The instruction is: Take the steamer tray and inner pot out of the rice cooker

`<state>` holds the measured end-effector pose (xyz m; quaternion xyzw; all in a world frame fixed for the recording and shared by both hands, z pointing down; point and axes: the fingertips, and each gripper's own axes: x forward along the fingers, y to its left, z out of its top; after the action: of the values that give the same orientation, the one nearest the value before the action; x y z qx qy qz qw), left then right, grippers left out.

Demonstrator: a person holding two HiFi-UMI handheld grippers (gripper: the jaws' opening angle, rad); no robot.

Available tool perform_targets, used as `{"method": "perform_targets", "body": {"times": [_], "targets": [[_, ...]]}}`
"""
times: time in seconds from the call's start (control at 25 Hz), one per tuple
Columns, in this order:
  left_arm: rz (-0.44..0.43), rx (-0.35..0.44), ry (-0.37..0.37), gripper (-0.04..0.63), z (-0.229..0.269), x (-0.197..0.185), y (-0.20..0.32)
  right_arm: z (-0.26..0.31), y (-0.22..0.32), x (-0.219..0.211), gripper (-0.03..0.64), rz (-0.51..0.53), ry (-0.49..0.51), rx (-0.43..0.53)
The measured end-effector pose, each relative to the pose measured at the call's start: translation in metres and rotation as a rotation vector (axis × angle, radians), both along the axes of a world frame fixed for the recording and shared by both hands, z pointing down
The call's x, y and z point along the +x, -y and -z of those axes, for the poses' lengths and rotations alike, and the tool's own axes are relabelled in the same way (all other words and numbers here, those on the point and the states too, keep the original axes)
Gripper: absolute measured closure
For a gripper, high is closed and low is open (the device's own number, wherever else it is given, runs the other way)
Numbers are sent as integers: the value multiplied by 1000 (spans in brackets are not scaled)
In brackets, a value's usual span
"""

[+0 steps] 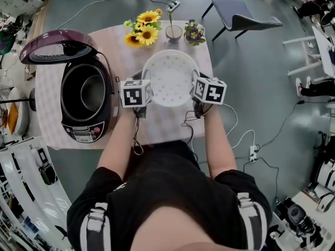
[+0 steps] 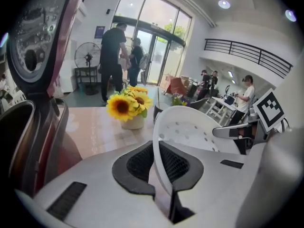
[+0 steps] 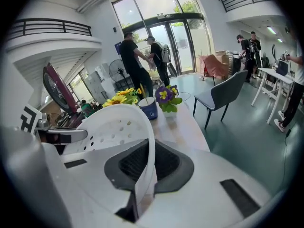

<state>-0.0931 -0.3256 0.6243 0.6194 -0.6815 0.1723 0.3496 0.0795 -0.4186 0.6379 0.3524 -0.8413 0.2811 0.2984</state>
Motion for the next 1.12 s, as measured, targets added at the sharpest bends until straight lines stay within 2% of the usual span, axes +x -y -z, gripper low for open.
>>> {"method": "perform_targets", "body": {"times": [0.44,0.96,1.12], "targets": [[23,-66,4,568,-75,-21,10,-69,15,-23,597,34,-49,-42],[18,-82,8,568,-114,-31,22,-106,23,-28,595,6,-58,-77],[19,-110,22,568,-123,-36,22,-112,22,-33,595,17,-65,-92]]}}
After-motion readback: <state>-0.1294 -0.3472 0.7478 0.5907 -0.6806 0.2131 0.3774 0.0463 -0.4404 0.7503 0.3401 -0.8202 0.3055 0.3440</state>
